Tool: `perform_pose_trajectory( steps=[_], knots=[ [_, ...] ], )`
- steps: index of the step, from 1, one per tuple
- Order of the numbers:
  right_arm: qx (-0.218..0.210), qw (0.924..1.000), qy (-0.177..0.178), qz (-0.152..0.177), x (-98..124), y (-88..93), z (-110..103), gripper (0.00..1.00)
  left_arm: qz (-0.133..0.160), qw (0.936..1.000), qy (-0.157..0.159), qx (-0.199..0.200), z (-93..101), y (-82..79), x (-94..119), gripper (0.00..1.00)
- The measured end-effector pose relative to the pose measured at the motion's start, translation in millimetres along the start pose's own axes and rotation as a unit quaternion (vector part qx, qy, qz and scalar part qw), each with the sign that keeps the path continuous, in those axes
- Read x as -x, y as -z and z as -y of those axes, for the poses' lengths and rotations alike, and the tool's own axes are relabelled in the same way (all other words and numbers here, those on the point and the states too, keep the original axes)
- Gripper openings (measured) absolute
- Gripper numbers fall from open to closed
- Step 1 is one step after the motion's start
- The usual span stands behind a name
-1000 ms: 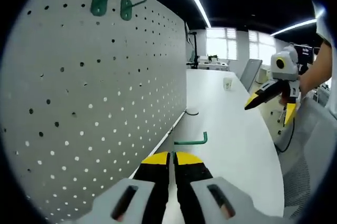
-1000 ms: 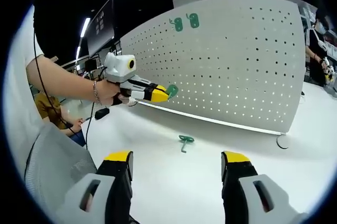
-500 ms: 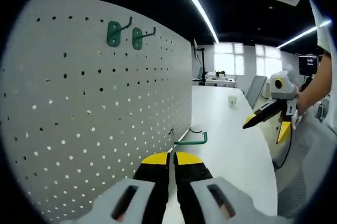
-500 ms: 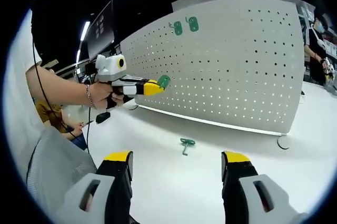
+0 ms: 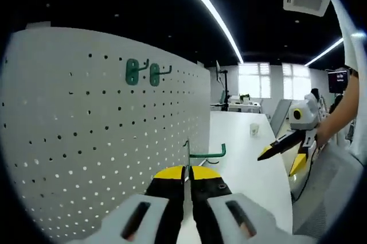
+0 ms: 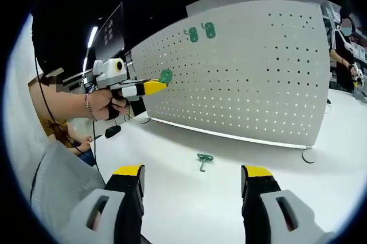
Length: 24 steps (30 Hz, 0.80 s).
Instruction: Insert the hook assembly into the mounting plate slot until the hook locks in place.
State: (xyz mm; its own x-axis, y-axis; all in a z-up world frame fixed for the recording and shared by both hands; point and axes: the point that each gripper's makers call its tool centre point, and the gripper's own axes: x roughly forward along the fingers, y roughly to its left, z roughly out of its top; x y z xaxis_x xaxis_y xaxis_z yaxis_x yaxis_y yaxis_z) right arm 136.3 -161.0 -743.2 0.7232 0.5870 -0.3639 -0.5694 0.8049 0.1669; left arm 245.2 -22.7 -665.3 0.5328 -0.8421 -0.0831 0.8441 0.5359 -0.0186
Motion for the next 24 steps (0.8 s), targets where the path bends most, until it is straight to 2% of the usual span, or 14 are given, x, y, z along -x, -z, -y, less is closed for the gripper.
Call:
perform_pose_trajectory(
  steps=[3, 11, 14, 24],
  knots=[
    [-0.001, 1.0000, 0.000, 0.002, 0.5, 0.1, -0.1, 0.67, 0.011, 0.9998, 0.016, -0.003, 8.2, -6.4, 3.1, 0.03],
    [0.001, 1.0000, 0.000, 0.007, 2.4, -2.0, -1.6, 0.66, 0.029, 0.9993, 0.021, -0.010, 17.3, -18.9, 16.0, 0.03],
    [0.001, 0.9999, -0.004, 0.009, 2.1, -4.6, -4.1, 0.66, 0.044, 0.9986, 0.028, -0.001, 21.5, -25.2, 20.6, 0.03],
    [0.007, 0.9998, -0.007, 0.015, 2.1, -11.9, -5.3, 0.66, 0.050, 0.9984, 0.028, 0.001, 28.2, -30.2, 35.6, 0.03]
  ],
)
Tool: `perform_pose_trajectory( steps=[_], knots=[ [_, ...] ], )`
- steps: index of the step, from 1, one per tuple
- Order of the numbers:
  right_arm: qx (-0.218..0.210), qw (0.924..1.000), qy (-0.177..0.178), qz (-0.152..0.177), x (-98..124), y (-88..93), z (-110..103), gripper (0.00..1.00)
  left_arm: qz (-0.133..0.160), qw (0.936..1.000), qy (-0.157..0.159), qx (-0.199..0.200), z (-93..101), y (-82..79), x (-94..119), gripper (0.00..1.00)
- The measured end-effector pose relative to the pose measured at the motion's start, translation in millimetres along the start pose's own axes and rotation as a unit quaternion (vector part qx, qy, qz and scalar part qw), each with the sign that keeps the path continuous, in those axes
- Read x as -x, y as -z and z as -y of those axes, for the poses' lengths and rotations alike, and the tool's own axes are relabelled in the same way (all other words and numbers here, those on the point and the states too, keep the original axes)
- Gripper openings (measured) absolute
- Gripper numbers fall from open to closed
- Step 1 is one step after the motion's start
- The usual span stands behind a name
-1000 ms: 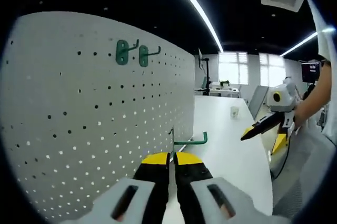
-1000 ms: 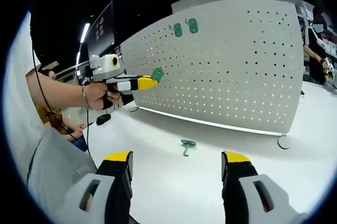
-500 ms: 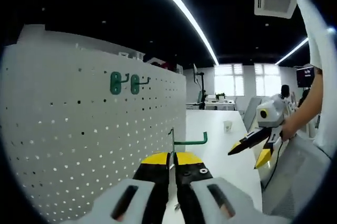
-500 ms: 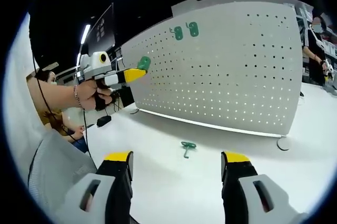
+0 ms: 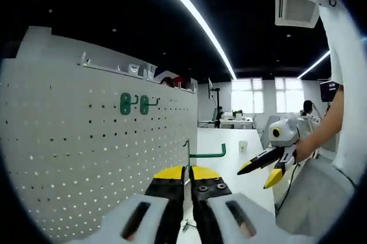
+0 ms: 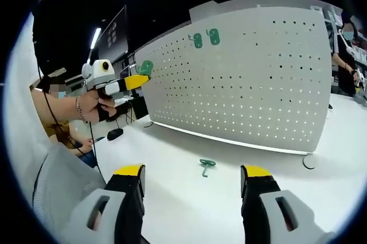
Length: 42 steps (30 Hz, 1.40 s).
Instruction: Insert the hook assembly into the mounting plate slot until the hook locks in place.
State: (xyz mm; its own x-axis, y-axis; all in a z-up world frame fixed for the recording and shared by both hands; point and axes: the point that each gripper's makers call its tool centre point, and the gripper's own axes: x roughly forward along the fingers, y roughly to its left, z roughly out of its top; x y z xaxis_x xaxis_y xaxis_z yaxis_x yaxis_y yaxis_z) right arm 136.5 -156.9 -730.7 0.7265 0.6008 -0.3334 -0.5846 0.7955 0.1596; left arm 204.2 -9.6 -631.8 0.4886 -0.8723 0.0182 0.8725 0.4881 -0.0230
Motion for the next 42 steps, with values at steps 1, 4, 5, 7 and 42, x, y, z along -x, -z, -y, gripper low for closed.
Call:
perform_pose_trajectory(
  steps=[1, 4, 5, 7, 42],
  knots=[
    [0.000, 1.0000, -0.001, 0.001, -0.1, -0.4, -0.1, 0.65, 0.001, 1.0000, -0.003, -0.005, 0.2, -0.6, 1.3, 0.03],
    [-0.002, 1.0000, 0.000, 0.002, -0.4, -0.7, 0.8, 0.65, 0.004, 0.9999, -0.010, 0.001, -1.2, 0.2, 6.4, 0.03],
    [-0.003, 1.0000, -0.001, 0.004, -0.7, -0.9, 0.8, 0.65, 0.006, 0.9999, -0.012, 0.000, -1.4, 0.2, 7.5, 0.03],
    [-0.002, 1.0000, -0.002, 0.002, -1.3, 0.1, 0.7, 0.65, 0.006, 0.9999, -0.014, 0.002, 1.6, 0.2, 9.3, 0.03],
    [-0.014, 0.9827, -0.050, 0.178, 15.0, -78.5, -30.9, 0.55, 0.011, 0.9992, -0.037, 0.011, 5.4, 0.4, 10.7, 0.03]
  ],
)
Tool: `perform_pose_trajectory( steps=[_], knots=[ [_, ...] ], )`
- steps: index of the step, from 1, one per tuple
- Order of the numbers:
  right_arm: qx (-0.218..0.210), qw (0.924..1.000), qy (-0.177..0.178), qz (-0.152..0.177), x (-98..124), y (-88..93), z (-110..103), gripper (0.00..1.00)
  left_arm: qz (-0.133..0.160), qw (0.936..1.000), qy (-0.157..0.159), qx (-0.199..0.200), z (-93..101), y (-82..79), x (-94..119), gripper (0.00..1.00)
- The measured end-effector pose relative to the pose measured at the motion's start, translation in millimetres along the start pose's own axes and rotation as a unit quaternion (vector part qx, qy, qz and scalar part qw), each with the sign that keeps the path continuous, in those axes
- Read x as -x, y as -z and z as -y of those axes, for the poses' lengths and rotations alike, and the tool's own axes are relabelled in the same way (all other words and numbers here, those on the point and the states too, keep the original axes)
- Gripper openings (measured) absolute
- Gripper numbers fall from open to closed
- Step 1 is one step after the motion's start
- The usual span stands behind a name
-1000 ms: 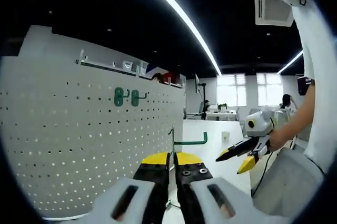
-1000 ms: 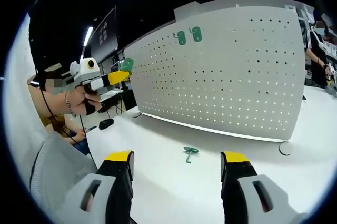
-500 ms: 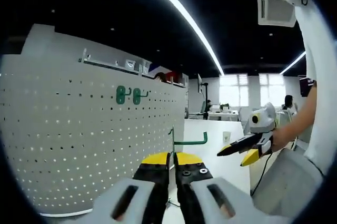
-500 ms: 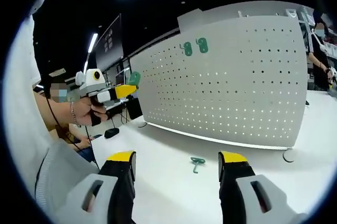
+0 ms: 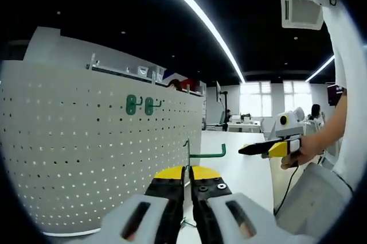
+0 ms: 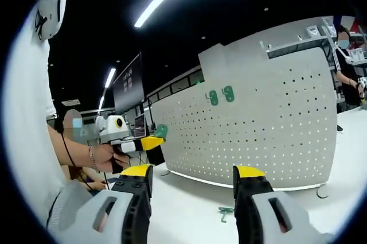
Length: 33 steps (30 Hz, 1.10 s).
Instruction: Insert the hook assembly into the mounting plate slot until the hook locks in place.
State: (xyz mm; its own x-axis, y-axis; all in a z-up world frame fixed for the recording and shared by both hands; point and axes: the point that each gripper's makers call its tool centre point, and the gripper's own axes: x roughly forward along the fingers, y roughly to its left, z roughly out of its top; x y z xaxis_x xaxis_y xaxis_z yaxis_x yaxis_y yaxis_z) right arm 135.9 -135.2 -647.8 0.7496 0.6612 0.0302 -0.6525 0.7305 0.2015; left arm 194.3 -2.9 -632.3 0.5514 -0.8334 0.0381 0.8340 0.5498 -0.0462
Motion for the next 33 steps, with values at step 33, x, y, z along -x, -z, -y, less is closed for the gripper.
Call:
perform_pose_trajectory(
  steps=[33],
  knots=[
    [-0.042, 0.9970, -0.055, 0.035, -66.0, -16.1, -34.0, 0.47, -0.005, 0.9994, -0.033, 0.003, 2.3, -0.3, -7.5, 0.03]
  ],
)
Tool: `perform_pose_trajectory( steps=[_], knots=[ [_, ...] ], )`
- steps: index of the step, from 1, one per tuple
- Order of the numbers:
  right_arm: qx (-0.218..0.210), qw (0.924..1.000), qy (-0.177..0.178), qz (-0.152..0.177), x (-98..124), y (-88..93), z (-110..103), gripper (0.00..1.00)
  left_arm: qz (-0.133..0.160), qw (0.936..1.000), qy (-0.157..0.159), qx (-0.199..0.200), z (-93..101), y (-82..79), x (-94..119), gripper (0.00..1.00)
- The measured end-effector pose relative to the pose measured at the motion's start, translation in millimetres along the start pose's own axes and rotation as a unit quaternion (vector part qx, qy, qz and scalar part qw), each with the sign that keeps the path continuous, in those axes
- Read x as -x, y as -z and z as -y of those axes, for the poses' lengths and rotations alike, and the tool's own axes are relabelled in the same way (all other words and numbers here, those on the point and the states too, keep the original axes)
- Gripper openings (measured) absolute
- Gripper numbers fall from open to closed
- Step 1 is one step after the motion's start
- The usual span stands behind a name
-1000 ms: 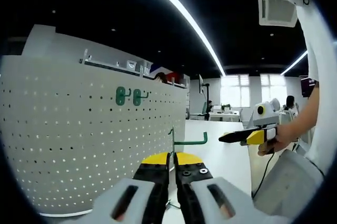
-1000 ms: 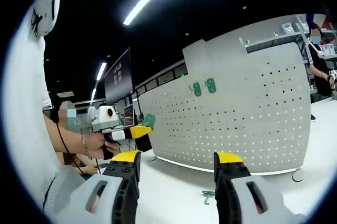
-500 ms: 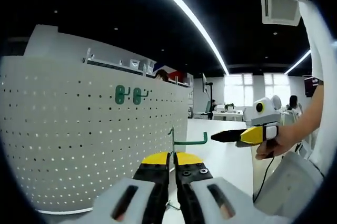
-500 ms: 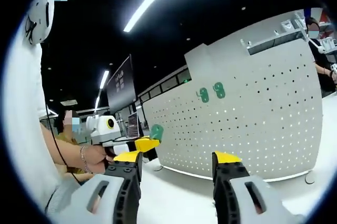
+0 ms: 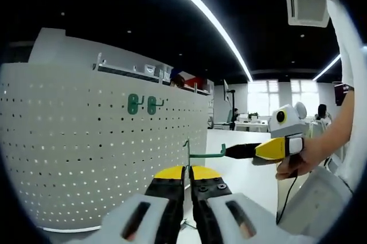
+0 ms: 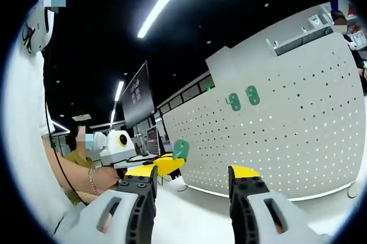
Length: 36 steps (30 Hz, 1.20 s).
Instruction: Insert the hook assembly into the mounting plate slot until the hook locks in place.
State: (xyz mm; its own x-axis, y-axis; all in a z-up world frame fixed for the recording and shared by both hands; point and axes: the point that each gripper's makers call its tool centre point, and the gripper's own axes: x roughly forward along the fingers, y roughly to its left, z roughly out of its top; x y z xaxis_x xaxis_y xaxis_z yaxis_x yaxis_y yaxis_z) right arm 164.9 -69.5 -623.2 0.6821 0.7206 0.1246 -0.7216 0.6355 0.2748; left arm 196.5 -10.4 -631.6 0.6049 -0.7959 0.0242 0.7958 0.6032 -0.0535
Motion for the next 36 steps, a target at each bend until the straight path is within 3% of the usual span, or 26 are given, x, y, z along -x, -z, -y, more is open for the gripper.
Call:
perform_pose_trajectory(
  steps=[19, 36],
  knots=[
    [-0.024, 0.9994, -0.018, 0.015, -25.1, -2.5, -13.6, 0.33, 0.003, 1.0000, -0.007, 0.001, 3.2, -1.7, -0.9, 0.03],
    [-0.016, 0.9995, 0.026, 0.007, -36.4, 1.6, -8.0, 0.16, 0.009, 0.9999, -0.009, 0.011, 7.4, -0.3, -7.9, 0.03]
  ],
)
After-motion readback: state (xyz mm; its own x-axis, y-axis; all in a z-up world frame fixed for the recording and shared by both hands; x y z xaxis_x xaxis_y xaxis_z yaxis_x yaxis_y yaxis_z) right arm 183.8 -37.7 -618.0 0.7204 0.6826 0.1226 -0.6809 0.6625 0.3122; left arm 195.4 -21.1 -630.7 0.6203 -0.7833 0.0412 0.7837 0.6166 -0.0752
